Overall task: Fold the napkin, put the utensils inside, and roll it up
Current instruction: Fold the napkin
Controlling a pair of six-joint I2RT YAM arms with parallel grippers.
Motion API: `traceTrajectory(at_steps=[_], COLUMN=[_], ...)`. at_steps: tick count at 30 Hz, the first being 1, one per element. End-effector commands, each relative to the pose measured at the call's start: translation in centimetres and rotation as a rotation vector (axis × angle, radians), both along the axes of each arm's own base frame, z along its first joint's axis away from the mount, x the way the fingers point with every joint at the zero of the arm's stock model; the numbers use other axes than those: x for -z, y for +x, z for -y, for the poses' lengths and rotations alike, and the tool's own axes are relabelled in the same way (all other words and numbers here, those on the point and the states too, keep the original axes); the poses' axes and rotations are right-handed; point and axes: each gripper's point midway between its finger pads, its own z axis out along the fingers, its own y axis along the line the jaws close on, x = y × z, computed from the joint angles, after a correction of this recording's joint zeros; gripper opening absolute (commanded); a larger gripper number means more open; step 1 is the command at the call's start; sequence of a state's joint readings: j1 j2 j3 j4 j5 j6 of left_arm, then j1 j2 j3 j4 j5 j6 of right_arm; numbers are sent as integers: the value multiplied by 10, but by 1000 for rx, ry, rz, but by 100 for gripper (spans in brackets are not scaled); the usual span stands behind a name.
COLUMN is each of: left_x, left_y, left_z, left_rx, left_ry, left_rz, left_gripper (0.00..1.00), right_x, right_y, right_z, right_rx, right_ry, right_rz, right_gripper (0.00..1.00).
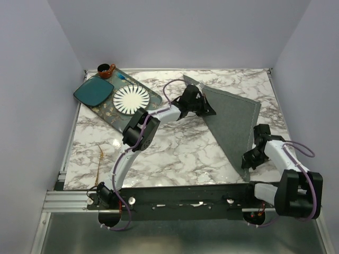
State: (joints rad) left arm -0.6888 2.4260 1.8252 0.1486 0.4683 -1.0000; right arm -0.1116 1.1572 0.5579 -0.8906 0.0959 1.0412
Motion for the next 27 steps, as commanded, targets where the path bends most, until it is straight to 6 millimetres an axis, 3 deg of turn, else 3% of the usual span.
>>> traceTrajectory(at_steps=[1, 2, 7, 8, 10, 12, 13, 14, 16, 18, 19, 20, 22, 25, 26, 27], left_x=[-35, -34, -57, -56, -63, -56, -65, -56, -62, -61, -60, -54, -46, -32, -29, -29], left_y=[-11, -14, -31, -43, -64, -101, -115, -135, -181, -212, -242, -255, -283, -303, -315, -319], left_z=[8, 7, 14, 19, 24, 31, 32, 33, 46, 53, 59, 60, 65, 70, 74, 77], left_rx=[21, 22, 72, 95, 140, 218, 245, 283, 384, 447, 524, 553, 617, 659, 683, 689], left_ry=[-33, -28, -38, -30, -42, -32, -40, -39, -85, -131, -137, -128, -105, -51, -41, -38], left_rz=[34, 31, 60, 55, 49, 36, 49, 37, -3, -28, -43, -37, 7, 39, 59, 79], left_gripper=[3, 4, 4, 5, 5, 5, 3, 1, 0, 0, 0, 0, 0, 0, 0, 0], right_x=[-3, -12, -39, -46, -58, -69, -81, -87, -89, -96, -94, -98, -93, -88, -77, -73], right_y=[-6, 3, 3, 6, 30, 38, 51, 57, 76, 94, 98, 104, 122, 144, 148, 150], right_z=[4, 8, 21, 21, 25, 41, 49, 57, 65, 59, 58, 53, 39, 21, 16, 17], right_rx=[-83, -96, -123, -120, -164, -214, -241, -317, -374, -472, -502, -559, -592, -608, -613, -611], right_ry=[16, -4, -83, -87, -95, -163, -193, -223, -205, -152, -132, -104, -25, 97, 147, 150], right_rz=[-118, -105, -31, 16, 113, 94, 123, 123, 172, 254, 253, 283, 348, 413, 393, 384], right_gripper=[1, 1, 1, 1, 2, 5, 5, 10, 14, 25, 29, 37, 38, 24, 7, 1])
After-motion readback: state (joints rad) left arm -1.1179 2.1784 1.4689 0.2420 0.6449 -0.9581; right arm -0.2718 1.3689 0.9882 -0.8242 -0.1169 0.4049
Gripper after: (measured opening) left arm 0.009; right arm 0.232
